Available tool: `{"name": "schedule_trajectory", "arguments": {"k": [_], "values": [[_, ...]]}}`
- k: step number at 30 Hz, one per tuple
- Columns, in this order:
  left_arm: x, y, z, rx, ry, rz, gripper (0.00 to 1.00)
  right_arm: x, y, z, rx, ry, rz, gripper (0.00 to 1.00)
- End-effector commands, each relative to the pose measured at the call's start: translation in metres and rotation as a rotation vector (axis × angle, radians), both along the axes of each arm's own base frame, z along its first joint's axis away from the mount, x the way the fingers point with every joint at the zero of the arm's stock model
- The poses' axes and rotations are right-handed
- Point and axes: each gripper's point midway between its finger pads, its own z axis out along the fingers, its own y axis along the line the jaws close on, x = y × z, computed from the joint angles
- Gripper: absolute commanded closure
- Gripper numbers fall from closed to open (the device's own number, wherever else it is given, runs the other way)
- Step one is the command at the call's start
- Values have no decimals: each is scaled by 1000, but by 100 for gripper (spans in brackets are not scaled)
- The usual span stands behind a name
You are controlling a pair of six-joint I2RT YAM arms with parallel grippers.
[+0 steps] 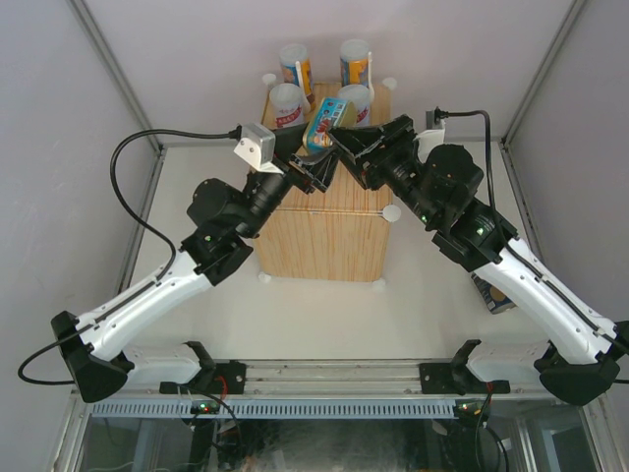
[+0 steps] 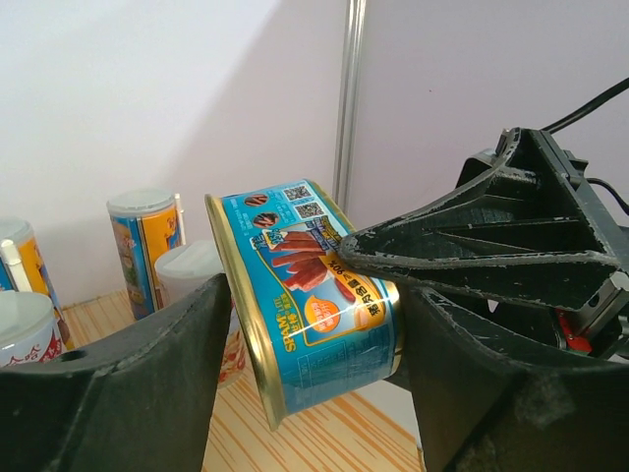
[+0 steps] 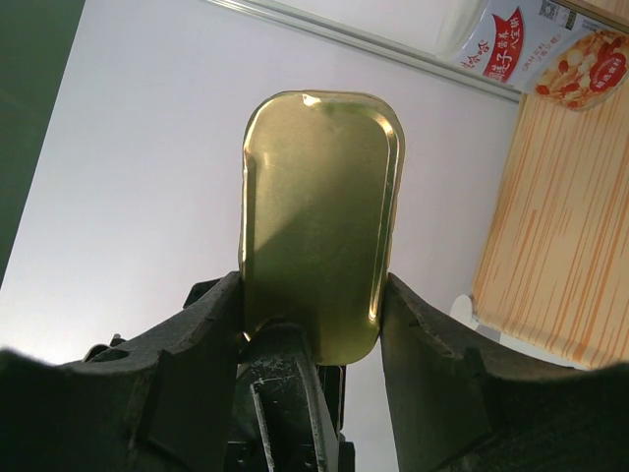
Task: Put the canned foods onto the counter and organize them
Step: Place the canned food on the counter.
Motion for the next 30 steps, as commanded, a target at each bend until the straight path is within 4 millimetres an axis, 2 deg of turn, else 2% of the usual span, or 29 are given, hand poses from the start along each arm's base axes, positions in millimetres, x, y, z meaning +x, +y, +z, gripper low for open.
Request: {"name": "schedule_trajectory", "arguments": {"k": [1,16,21,27,30], "values": [[-8,9,25,-65,-65,16,30,-14,-10,46,99,-94,15,100],[-11,11,19,-54,-61,28,51,-17,-11,41,74,-95,22,100],[-12,9,20,-58,-63,20,61,-18,-16,44,67,-110,11,100],[-10,8,22,-54,-63,22,90,-17,-22,44,59,-119,2,100],[-9,7,22,-46,-65,26,95,-17,-24,46,50,-132,0,100]]}}
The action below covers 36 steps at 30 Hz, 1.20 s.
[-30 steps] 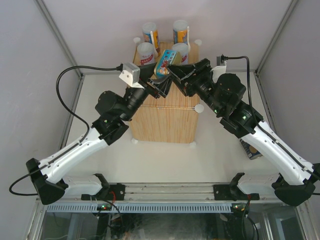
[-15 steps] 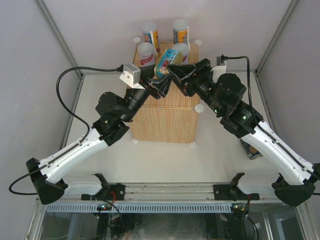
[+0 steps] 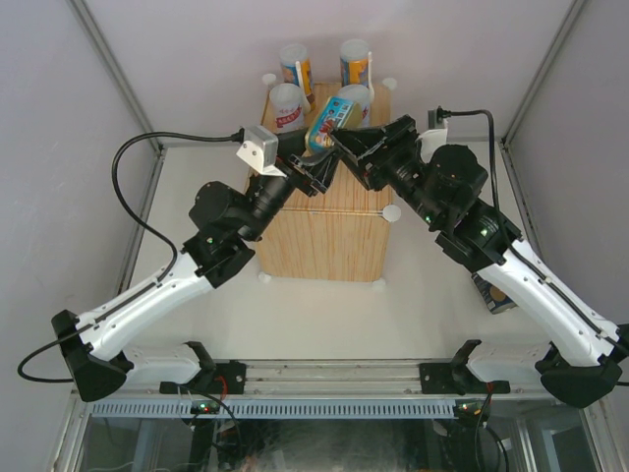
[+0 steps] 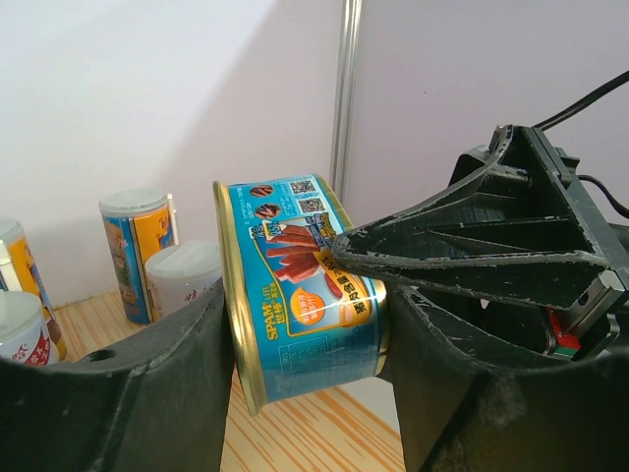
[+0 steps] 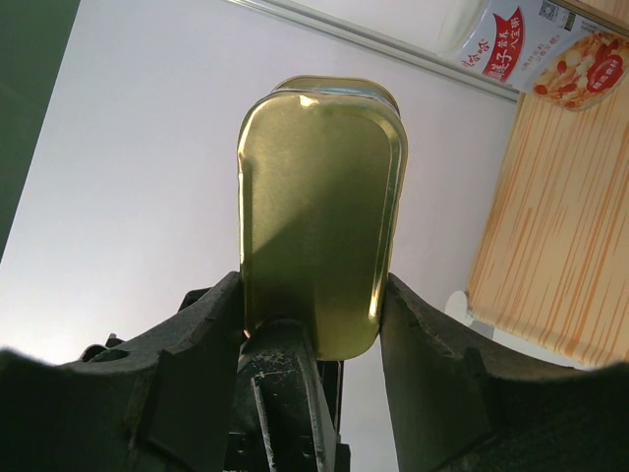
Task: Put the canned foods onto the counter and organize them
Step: Place the canned food on the counter.
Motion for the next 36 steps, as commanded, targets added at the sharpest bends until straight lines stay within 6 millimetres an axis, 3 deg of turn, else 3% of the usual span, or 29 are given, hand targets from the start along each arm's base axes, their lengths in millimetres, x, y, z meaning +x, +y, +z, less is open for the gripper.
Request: {"name": "schedule_trajectory", "arguments": {"k": [1,20,29,36], "values": [[-4,11,20,-39,-65,32,98,-16,-20,44,59,-121,-1,100],[-2,26,15,51,-113,125,100,-10,-19,30,28,-100,9,100],[-1,34,20,59,-133,163,100,-5,-19,26,9,-101,10,92],[2,37,22,64,-139,191,100,-2,-23,16,-48,-99,1,78]]}}
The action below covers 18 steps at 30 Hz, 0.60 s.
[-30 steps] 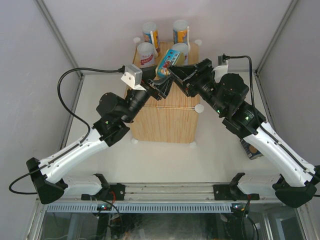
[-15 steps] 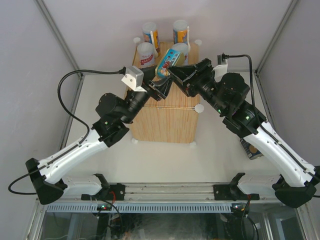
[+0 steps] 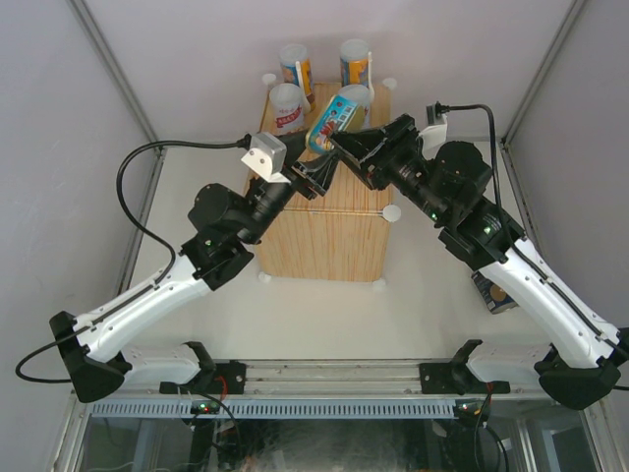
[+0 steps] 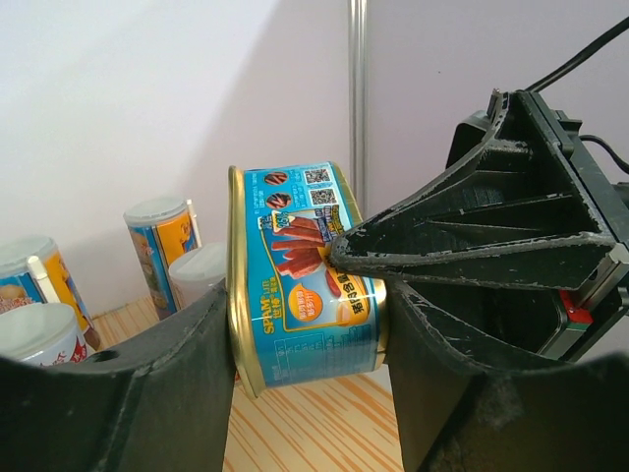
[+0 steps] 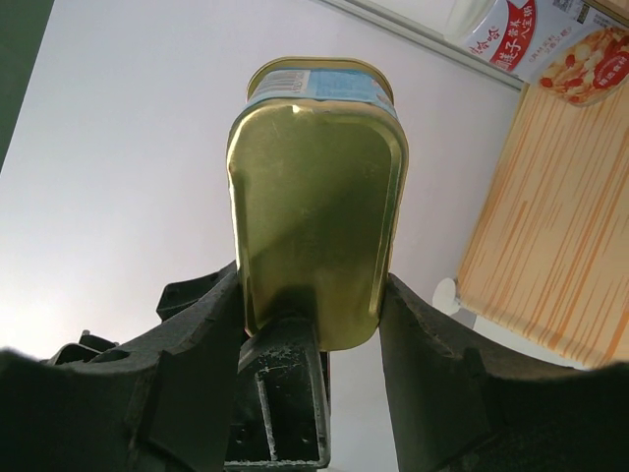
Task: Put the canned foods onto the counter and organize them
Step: Place the canned food on the counter.
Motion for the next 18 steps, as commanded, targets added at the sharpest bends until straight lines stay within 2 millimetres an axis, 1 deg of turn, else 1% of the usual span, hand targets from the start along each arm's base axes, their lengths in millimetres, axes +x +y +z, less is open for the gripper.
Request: {"name": "schedule_trajectory", "arguments": {"k": [1,8,13,18], "values": [[4,33,23,-21,-80,138,100,0,-20,16,-7,-60,-49,76],[9,32,18,-10,-69,148,100,3,-23,7,-43,-58,-48,67],[15,34,17,9,-63,155,100,8,-26,8,-44,-67,-41,62],[19,45,16,29,-57,189,100,10,-29,8,-48,-73,-34,59]]}}
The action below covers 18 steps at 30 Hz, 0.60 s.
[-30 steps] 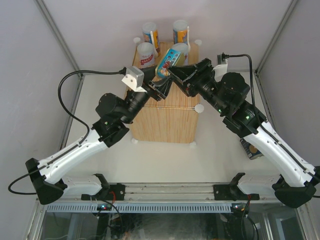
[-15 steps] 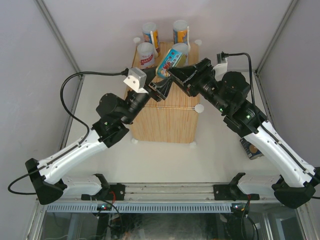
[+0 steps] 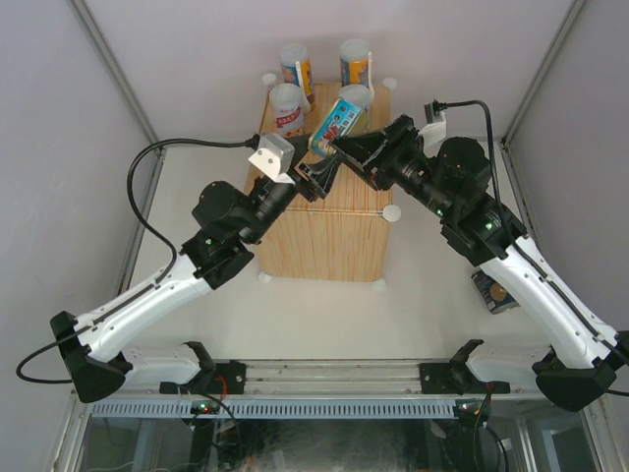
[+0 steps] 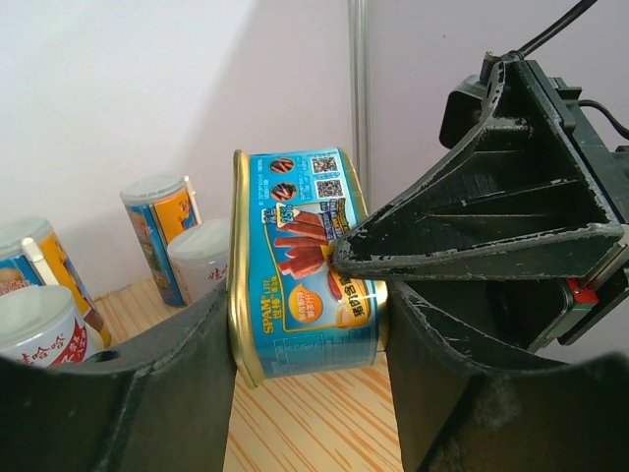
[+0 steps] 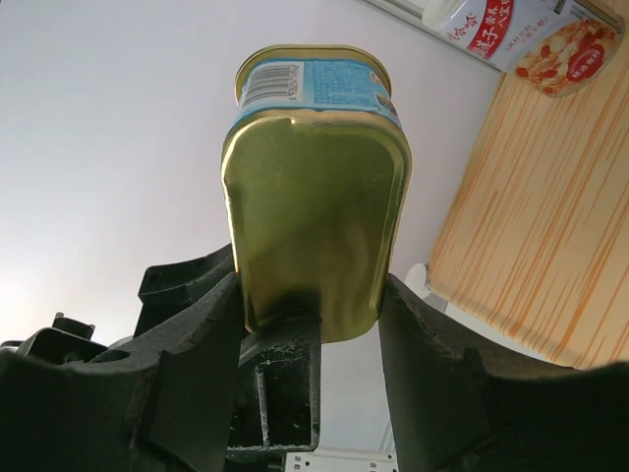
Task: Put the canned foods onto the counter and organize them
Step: Place the canned food on the counter.
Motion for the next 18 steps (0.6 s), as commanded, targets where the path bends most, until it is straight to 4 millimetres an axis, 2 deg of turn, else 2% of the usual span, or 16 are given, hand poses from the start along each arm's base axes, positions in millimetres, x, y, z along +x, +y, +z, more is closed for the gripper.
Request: {"name": "schedule_trajectory", "arguments": {"k": [1,10,13,18], "values": [[15,48,28,-15,-81,188,100,6,-24,20,13,-69,-72,58],[21,62,16,27,-56,253,100,13,-21,14,12,-59,-39,54],[22,66,17,20,-54,272,100,15,-19,10,11,-53,-29,54],[22,72,18,15,-57,293,100,17,-19,7,5,-46,-21,48]]}}
